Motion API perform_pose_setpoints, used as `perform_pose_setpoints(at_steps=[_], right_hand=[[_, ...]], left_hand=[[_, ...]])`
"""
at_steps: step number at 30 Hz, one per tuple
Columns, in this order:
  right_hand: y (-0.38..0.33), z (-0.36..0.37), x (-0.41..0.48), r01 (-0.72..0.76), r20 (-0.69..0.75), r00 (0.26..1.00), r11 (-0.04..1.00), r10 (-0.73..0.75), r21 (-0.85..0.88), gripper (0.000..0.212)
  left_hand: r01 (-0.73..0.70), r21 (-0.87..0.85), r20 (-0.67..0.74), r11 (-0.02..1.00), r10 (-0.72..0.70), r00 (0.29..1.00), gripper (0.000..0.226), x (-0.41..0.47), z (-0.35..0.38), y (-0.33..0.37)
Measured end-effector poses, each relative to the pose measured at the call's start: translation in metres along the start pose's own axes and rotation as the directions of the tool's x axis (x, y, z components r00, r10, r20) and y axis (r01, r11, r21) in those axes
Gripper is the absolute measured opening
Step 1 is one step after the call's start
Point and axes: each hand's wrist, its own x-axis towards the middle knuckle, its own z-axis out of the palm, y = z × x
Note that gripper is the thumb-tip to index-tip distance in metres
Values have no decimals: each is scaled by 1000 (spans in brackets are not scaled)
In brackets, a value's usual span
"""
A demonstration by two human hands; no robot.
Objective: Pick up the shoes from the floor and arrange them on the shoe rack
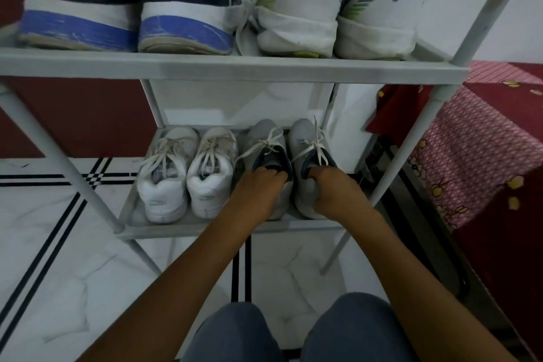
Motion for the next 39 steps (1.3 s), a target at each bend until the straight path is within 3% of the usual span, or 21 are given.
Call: perform_pose_setpoints(at_steps=[15, 20, 23, 26, 29, 33, 39], right_hand=[[-7, -3, -4, 7, -9, 1000, 998, -7, 63, 36], [-14, -23, -8, -29, 69, 997, 998, 25, 60, 35], [-20, -31, 4, 0, -22, 1000, 985, 4, 175, 27], [-24, -29, 40, 14, -126, 992, 988, 5, 154, 26], [-27, -19, 61, 6, -207, 978, 996, 13, 90, 24], [-26, -14, 47, 17, -351, 936, 996, 16, 91, 21], [-41, -54, 5, 6, -308, 951, 994, 29, 111, 11]], left_hand=[[-7, -68, -13, 998, 6, 1000, 45, -10, 3, -8], [6, -211, 99, 977, 16, 995, 58, -5, -6, -15], [28, -338, 89, 941, 2, 996, 45, 8, -13, -22], [50, -379, -14, 924, -60, 998, 21, 34, -16, -30], [68, -325, -111, 943, -109, 988, 18, 47, -12, -33], [89, -321, -131, 943, -137, 982, 18, 39, -13, -27], [133, -322, -133, 937, -183, 974, 23, 3, -59, -9]])
